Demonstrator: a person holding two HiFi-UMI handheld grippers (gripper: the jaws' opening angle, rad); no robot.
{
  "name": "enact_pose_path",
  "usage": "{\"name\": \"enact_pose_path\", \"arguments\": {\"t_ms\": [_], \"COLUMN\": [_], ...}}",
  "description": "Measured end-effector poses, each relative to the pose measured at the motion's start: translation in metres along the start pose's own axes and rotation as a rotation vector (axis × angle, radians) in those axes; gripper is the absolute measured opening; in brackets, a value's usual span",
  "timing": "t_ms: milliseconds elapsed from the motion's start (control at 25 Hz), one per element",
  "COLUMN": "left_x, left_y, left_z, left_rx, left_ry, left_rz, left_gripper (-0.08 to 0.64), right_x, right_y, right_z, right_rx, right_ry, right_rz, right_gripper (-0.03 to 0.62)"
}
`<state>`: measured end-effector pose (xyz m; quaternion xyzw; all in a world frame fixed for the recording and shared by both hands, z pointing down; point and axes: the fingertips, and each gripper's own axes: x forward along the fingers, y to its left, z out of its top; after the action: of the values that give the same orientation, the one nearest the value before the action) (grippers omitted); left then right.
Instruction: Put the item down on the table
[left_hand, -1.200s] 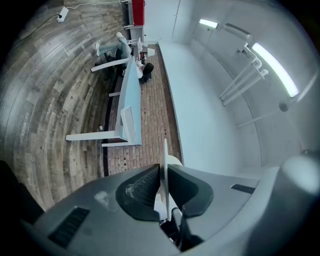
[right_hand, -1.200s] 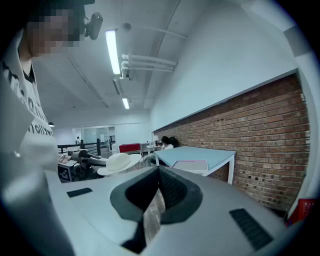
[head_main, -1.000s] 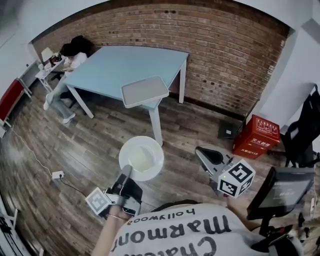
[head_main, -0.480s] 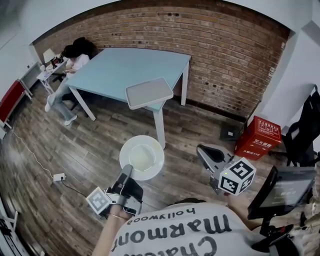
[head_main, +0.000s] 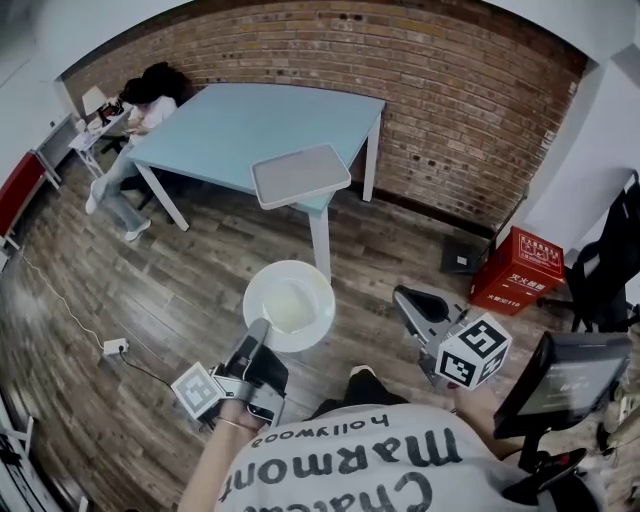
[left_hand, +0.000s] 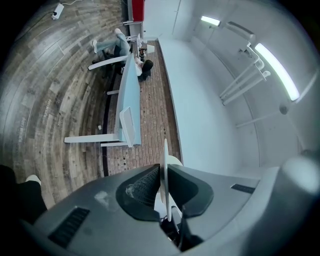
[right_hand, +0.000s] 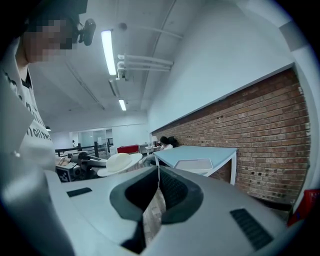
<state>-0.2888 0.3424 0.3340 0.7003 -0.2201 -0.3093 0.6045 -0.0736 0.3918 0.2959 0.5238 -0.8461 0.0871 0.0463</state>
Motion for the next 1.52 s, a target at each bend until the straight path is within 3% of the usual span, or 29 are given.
{"name": "enact_pose_path", "arguments": {"t_ms": [200, 440, 1200, 1520], "left_x": [0.008, 0.051, 0.202, 0.236], "left_y": [0.005, 0.022, 0.069, 0.097], "left_z": [0.009, 0.019, 0.042, 0.055], "left_rx": [-0.025, -0.031, -0.001, 0.019], "left_ry": [-0.029, -0.05, -0.086, -0.084], "left_rz": [0.01, 0.022, 0.061, 0.12], "left_gripper": [0.021, 0.021, 0.021, 0.021], "right_x": [0.017, 0.039, 0.094, 0.123], "right_y": [-0.006, -0.047, -0.199, -0.217], "right_z": [-0.003, -0.007, 0.018, 0.003], "right_rx": [-0.049, -0.046, -0.008, 0.034], "right_ry": [0.067, 0.112, 0.088, 0.112], "right_rz": [0.018, 0.033, 0.06, 0.103], "right_gripper": [0.011, 0.011, 0.011, 0.011]}}
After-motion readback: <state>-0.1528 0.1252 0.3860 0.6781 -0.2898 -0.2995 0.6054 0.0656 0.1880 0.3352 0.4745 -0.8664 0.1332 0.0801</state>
